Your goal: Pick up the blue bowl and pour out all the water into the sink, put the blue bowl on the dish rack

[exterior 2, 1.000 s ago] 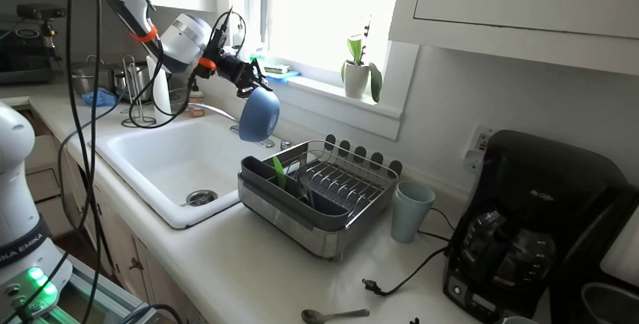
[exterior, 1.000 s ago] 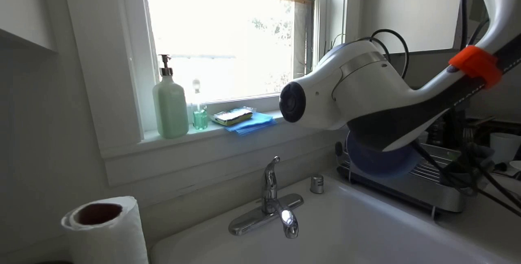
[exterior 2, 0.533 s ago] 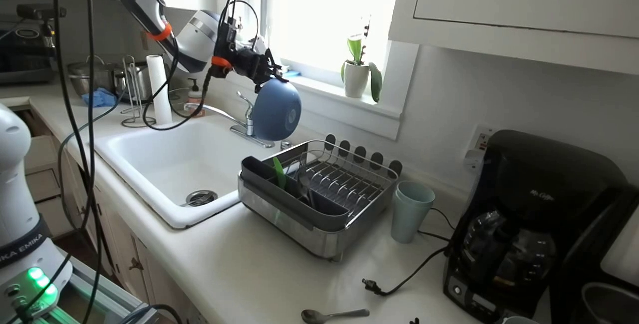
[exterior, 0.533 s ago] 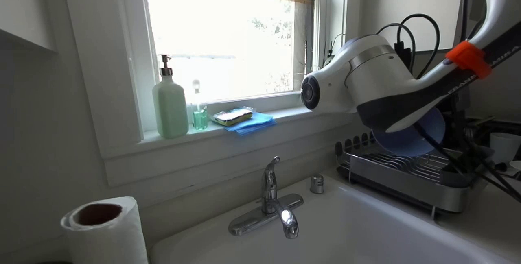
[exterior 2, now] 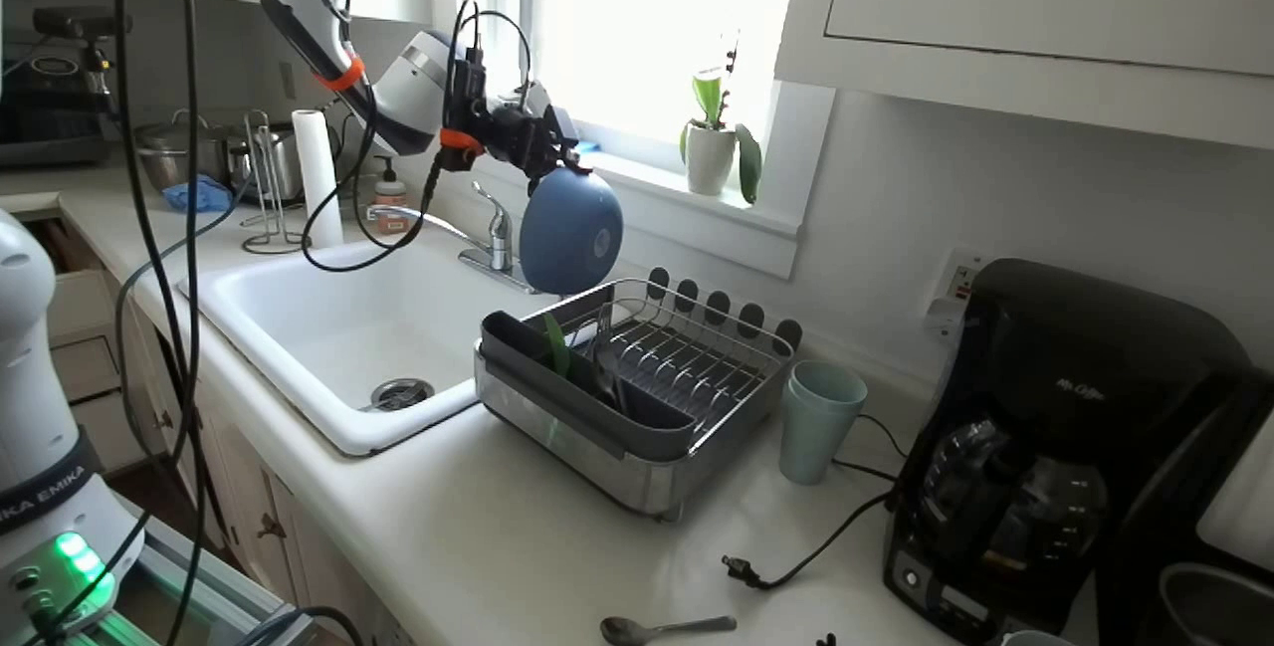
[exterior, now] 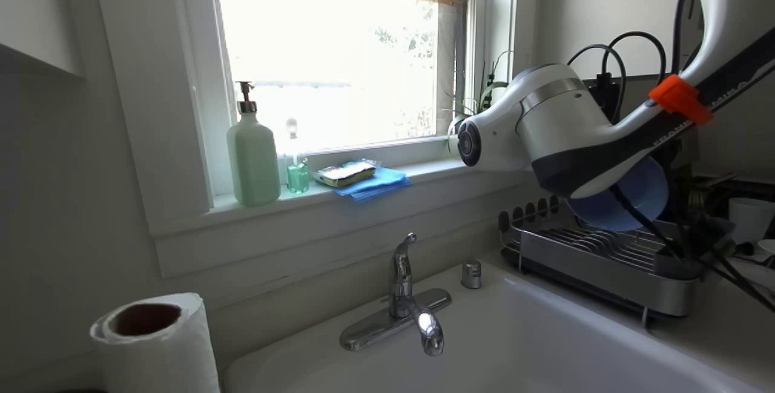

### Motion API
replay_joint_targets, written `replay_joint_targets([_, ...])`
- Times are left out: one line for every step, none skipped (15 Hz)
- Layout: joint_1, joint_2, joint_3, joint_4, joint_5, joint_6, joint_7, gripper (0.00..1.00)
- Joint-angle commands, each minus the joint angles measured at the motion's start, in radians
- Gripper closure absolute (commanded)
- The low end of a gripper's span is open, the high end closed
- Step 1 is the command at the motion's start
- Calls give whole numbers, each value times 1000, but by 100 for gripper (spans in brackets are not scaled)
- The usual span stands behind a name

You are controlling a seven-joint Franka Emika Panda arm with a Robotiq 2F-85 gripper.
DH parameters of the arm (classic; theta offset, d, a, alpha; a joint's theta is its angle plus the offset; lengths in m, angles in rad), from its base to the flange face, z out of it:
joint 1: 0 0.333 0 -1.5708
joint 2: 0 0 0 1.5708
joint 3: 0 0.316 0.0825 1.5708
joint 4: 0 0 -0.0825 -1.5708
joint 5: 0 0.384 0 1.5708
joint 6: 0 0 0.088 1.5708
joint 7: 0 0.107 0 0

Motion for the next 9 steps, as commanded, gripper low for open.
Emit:
replay_joint_targets([-11,33,0,38,-13,-3,7,99])
replay_joint_targets([-13,56,-5,56,-32,-1,12,99])
replay_joint_targets([-14,77,-9,71,-45,-4,19,99])
replay_joint_targets([-16,98,-12,86,-58,0,20,99])
replay_joint_targets([-19,124,-17,110,-72,0,30,99])
replay_joint_targets([-24,145,-20,125,-81,8,38,99])
replay_joint_targets([-28,168,-24,146,-89,9,43,99])
replay_joint_targets([-34,191,-25,165,-93,16,43,99])
replay_joint_targets([-39,213,-27,184,-99,20,44,99])
